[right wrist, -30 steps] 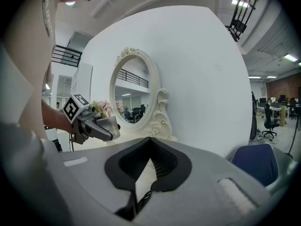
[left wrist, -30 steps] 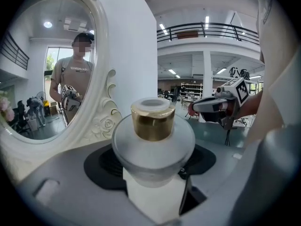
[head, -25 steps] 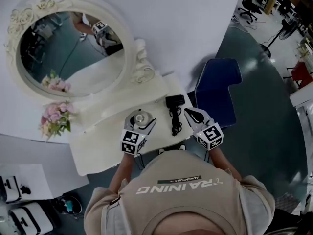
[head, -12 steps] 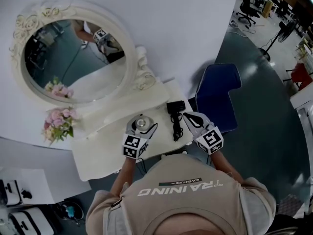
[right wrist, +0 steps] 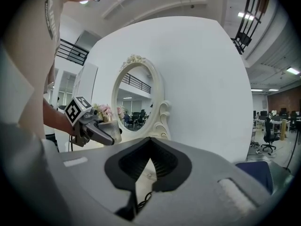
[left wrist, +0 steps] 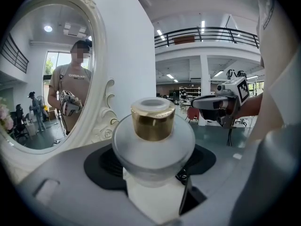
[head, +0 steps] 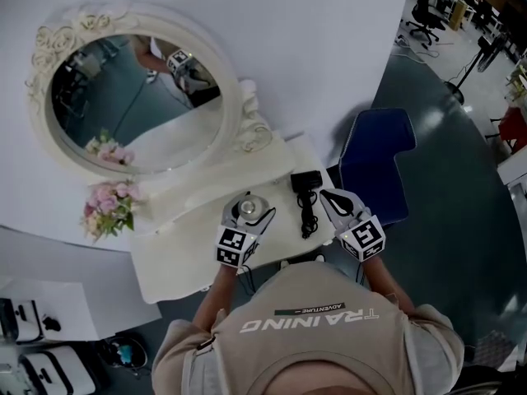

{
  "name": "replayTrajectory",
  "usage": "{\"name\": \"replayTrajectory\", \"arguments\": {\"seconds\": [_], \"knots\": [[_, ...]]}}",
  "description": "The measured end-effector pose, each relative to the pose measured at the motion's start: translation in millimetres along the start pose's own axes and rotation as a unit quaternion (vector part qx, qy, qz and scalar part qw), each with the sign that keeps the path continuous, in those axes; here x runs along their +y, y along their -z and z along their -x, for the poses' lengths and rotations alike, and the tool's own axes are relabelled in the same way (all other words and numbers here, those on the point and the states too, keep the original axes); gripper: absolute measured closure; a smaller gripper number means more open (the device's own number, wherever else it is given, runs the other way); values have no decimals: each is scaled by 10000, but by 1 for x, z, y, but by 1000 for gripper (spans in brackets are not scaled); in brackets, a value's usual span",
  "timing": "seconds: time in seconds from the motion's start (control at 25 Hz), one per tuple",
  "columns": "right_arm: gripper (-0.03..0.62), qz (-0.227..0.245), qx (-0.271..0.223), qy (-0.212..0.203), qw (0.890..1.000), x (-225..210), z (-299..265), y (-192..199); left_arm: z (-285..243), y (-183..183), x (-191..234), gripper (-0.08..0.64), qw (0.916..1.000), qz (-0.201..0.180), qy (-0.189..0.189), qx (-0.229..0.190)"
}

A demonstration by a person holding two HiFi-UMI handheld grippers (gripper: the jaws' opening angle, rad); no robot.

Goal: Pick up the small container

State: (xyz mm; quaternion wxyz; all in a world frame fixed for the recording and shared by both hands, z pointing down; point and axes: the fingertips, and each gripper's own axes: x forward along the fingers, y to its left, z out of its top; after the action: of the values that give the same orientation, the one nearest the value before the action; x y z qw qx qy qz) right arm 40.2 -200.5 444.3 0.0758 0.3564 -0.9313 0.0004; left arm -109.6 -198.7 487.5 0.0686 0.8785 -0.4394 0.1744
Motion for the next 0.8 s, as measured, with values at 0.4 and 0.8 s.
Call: {"name": "replayTrajectory", "arguments": {"seconds": [0.4,0.8], "knots": [[590,-51,-124,100,9999,-4,0,0,-7,-9,0,209,9999,-132,79,-56],[590,-217,10,133,9997,-8,2,11,-16,-4,-2,209,9999,-112,115,-48]]}}
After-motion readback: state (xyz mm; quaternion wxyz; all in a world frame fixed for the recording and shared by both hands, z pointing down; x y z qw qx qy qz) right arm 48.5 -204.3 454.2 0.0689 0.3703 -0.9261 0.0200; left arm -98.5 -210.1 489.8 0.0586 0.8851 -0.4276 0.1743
